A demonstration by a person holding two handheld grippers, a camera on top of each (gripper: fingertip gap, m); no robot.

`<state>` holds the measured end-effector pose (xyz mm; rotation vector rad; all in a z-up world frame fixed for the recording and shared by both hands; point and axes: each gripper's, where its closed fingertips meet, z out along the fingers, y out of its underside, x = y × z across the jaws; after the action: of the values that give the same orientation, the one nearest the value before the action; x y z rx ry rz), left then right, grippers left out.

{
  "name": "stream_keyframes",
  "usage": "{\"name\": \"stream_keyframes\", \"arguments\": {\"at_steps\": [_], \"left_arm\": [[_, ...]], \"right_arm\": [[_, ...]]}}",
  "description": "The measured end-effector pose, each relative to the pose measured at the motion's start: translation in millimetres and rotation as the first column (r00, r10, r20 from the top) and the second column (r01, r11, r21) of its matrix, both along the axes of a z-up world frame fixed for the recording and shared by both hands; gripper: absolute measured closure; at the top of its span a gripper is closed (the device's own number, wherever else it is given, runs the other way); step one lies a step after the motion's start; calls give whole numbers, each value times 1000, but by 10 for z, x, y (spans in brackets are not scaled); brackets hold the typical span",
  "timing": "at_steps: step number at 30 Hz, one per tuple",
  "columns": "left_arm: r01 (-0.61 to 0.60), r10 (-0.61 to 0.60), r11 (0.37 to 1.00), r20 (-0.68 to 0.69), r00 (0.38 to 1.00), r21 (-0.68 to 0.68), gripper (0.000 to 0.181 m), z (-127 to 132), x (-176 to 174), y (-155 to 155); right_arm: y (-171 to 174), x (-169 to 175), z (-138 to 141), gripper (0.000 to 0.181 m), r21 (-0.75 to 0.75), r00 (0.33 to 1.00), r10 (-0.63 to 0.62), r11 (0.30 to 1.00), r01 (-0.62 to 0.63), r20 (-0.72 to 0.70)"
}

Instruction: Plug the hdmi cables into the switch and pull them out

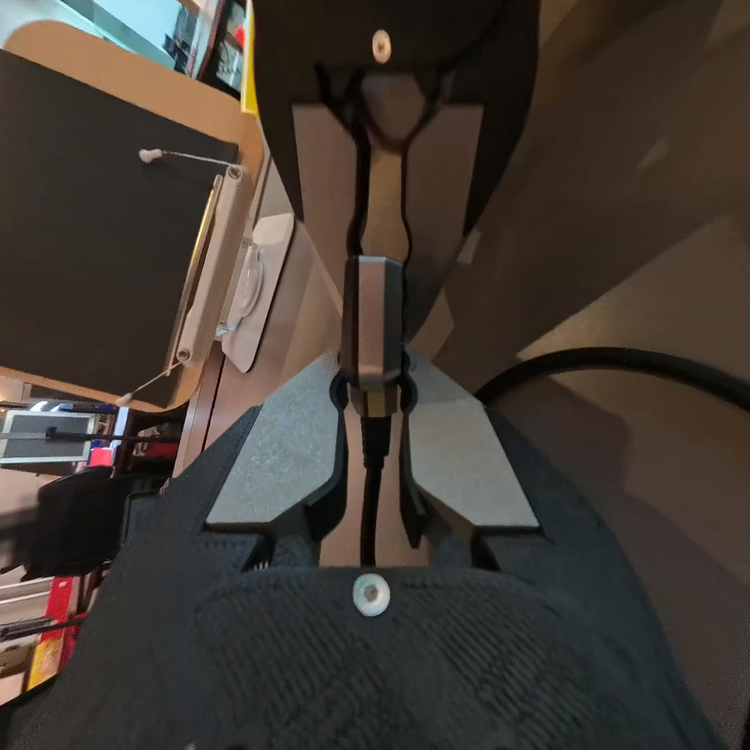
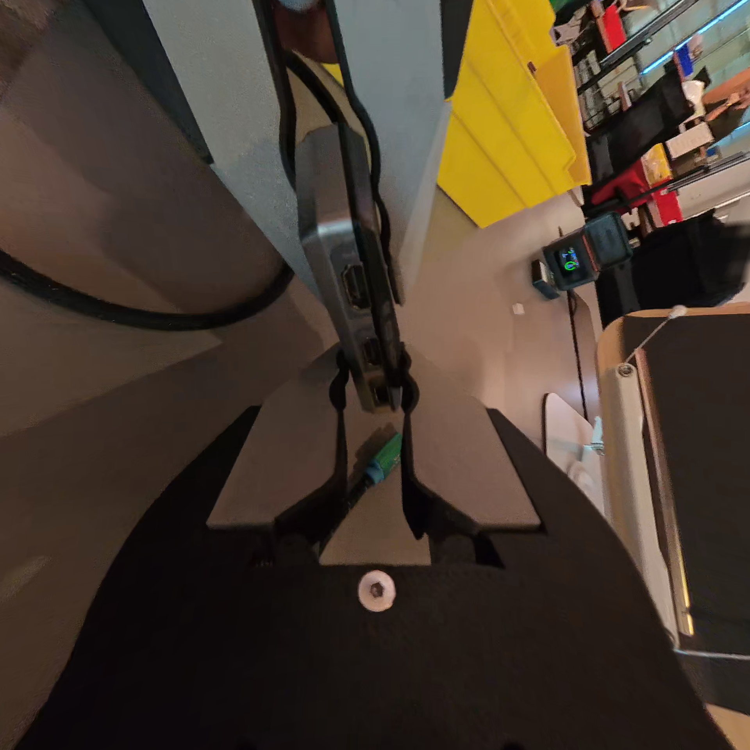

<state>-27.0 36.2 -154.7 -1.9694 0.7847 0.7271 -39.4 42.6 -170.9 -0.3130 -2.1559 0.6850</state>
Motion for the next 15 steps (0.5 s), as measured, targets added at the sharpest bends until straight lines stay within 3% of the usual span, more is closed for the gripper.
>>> {"name": "stream_keyframes", "arguments": {"at_steps": [5,9,12,15], "left_arm": [[-25,26,998,-18,1000,51,161,129,-56,-46],[18,-20,995,21,1000,96,162,245,72,-52],[11,-11,998,4,1000,63,161,107,70,4],[0,1,1000,-84,997,13,161,-54,1,76]], "right_arm": [[89,-58,133,162,2,996,-34,999,34,-88],[48,-55,156,163,13,994,-39,999,41,-97],[-60,-8,84,164,-4,998,9,1000,-9,-55],[-5,-62,-51,164,58,999,-20,998,23,-40]]}}
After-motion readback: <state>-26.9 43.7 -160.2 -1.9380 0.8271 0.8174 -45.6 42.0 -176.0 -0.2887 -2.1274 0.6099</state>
